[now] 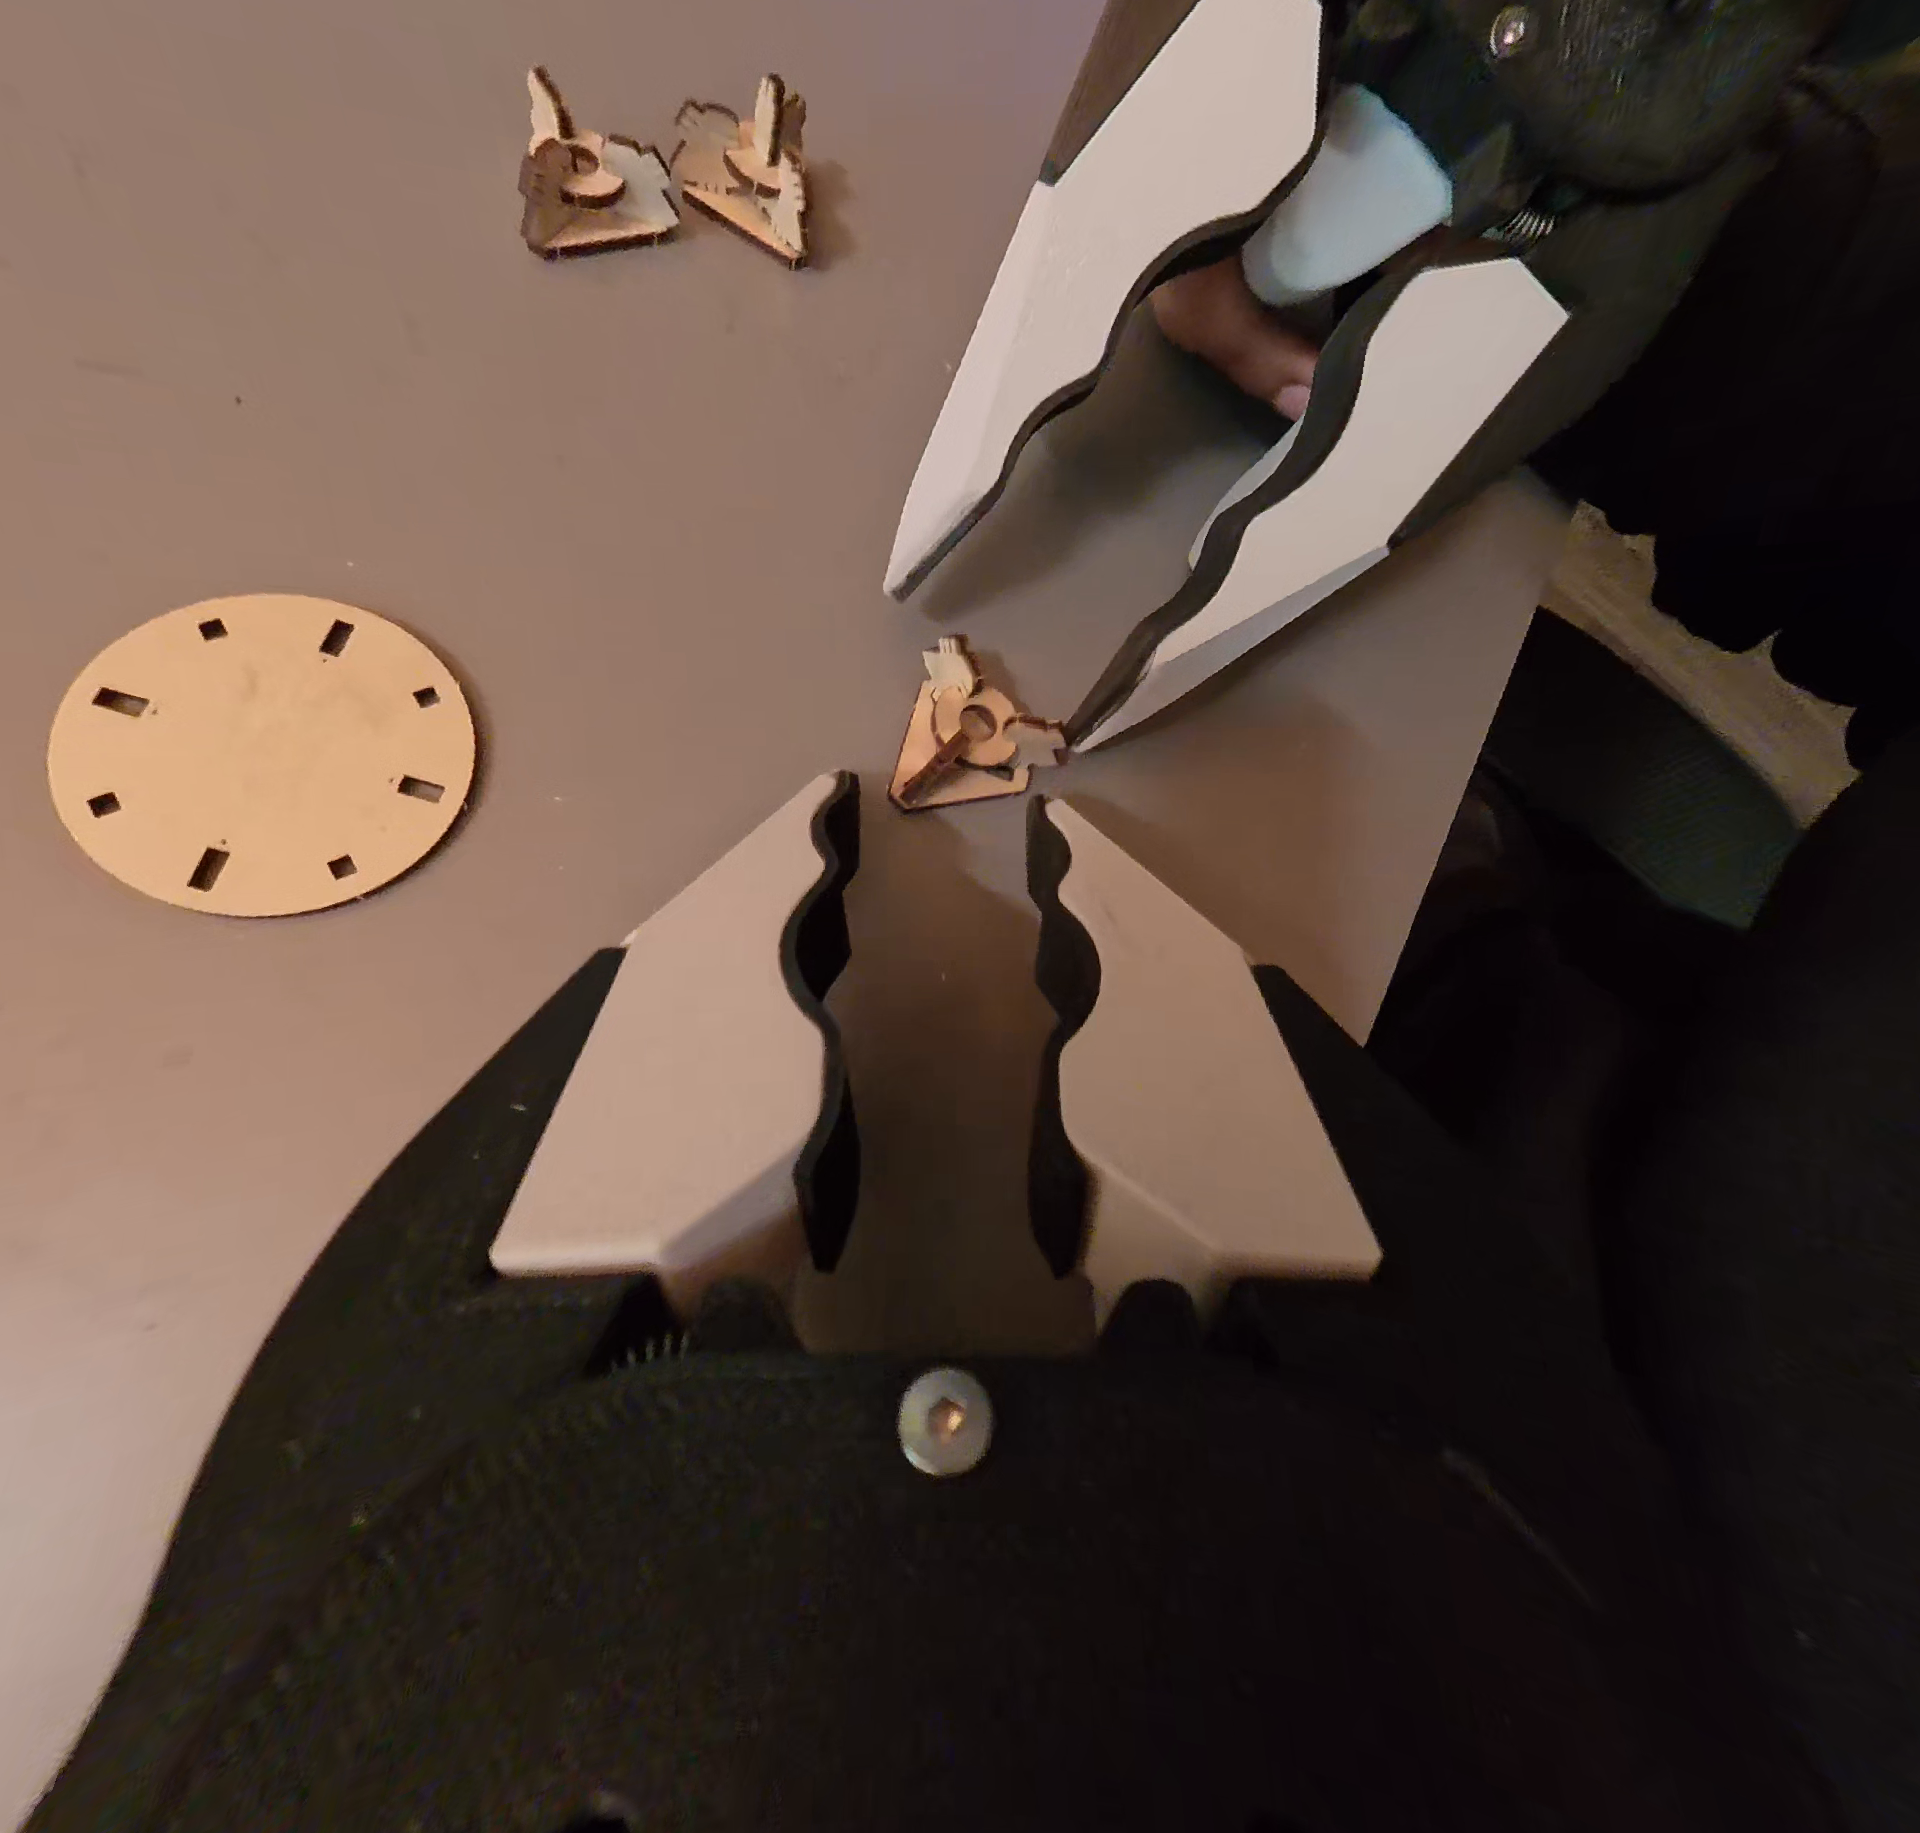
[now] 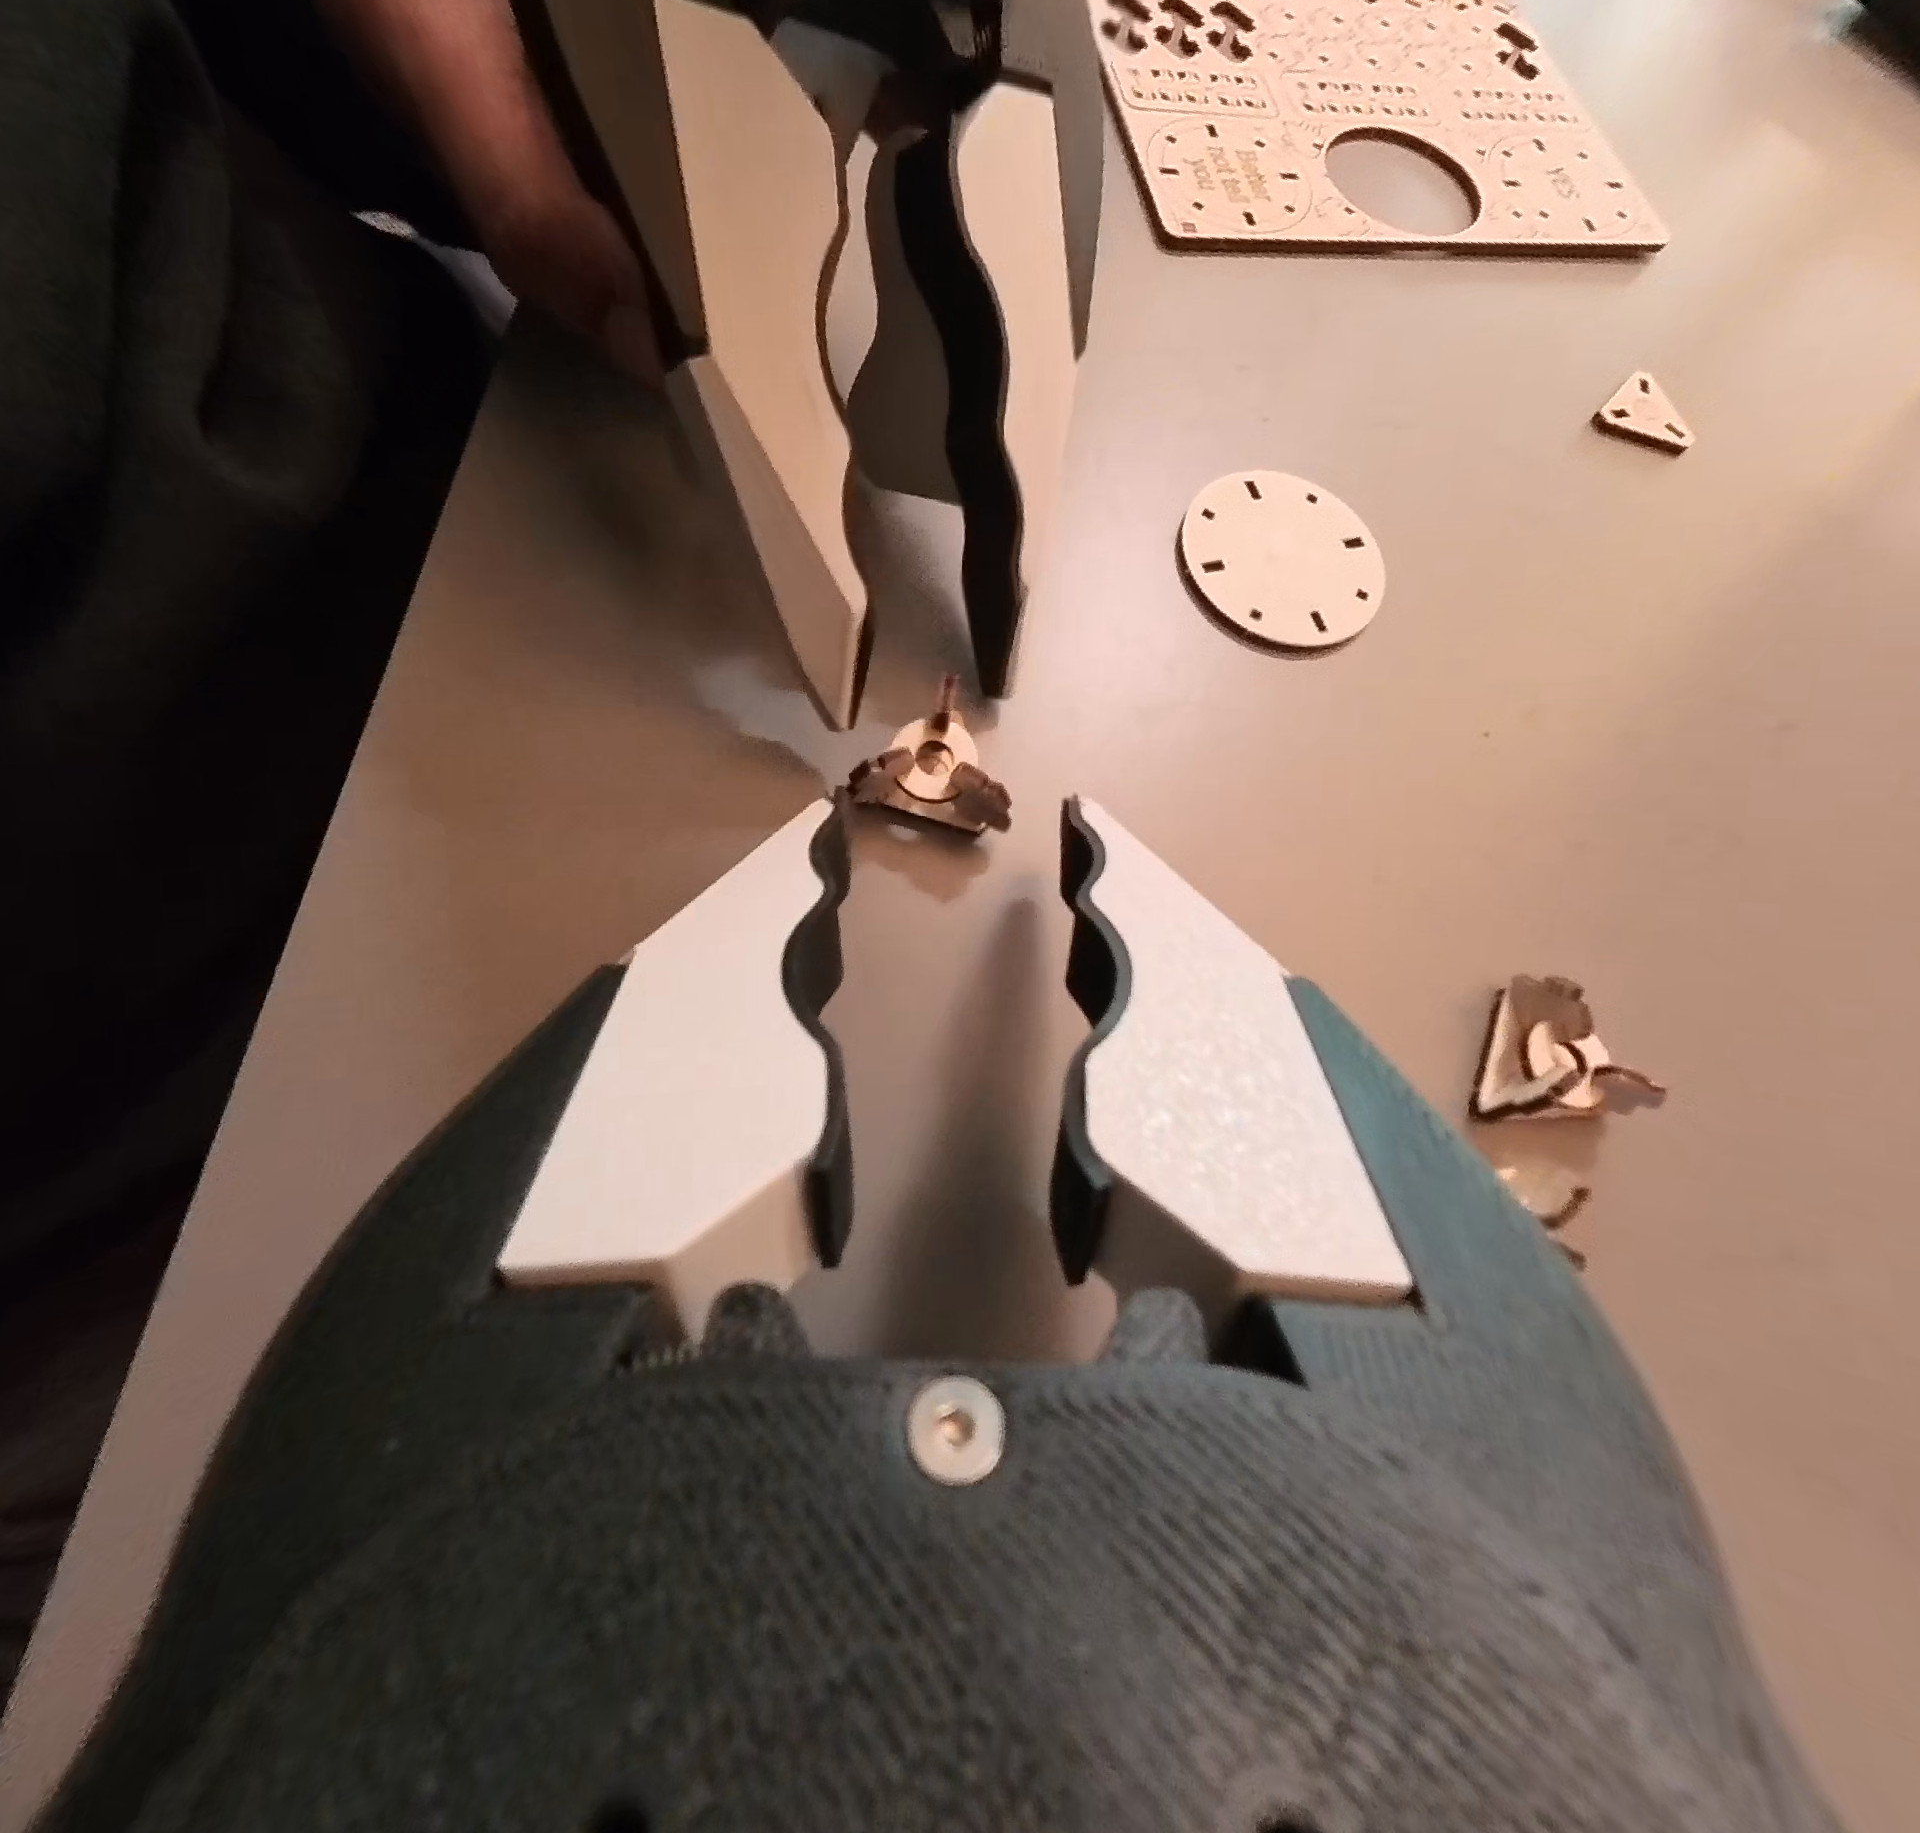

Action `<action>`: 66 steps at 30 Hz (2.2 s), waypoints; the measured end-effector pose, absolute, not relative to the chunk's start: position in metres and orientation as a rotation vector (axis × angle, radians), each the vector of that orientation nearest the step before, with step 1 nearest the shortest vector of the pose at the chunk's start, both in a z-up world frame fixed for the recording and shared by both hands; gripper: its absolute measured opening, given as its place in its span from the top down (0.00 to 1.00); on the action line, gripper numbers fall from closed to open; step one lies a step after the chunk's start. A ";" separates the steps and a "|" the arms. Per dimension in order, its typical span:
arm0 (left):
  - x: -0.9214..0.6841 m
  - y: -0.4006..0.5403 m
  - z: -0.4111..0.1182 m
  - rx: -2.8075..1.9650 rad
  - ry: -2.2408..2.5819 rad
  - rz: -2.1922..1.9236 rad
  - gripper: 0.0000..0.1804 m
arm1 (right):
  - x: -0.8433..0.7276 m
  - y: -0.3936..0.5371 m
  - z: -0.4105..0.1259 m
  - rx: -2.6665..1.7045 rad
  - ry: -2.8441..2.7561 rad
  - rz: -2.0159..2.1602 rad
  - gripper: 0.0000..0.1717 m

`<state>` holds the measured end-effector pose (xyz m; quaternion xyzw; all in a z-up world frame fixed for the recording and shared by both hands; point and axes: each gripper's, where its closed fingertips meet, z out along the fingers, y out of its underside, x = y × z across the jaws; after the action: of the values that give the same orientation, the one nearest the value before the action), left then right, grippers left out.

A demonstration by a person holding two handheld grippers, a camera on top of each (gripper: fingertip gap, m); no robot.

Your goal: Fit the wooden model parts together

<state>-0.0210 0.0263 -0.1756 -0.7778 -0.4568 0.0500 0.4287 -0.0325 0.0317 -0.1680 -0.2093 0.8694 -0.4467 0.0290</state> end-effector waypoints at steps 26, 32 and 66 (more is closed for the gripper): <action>-0.018 0.029 -0.174 -1.895 -1.138 0.020 0.83 | -0.041 0.046 -0.159 -0.360 2.823 -1.436 0.77; -0.018 0.029 -0.173 -1.882 -1.139 0.010 0.83 | -0.032 0.042 -0.169 -0.392 2.860 -1.395 0.81; -0.015 0.022 -0.173 -1.857 -1.190 0.062 0.82 | -0.024 0.027 -0.169 -1.206 2.443 -1.107 0.91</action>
<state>-0.0150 0.0216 -0.1729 -0.7514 -0.4813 0.0251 0.4506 -0.0240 0.0271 -0.1691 -0.4081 0.8265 -0.3746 0.1001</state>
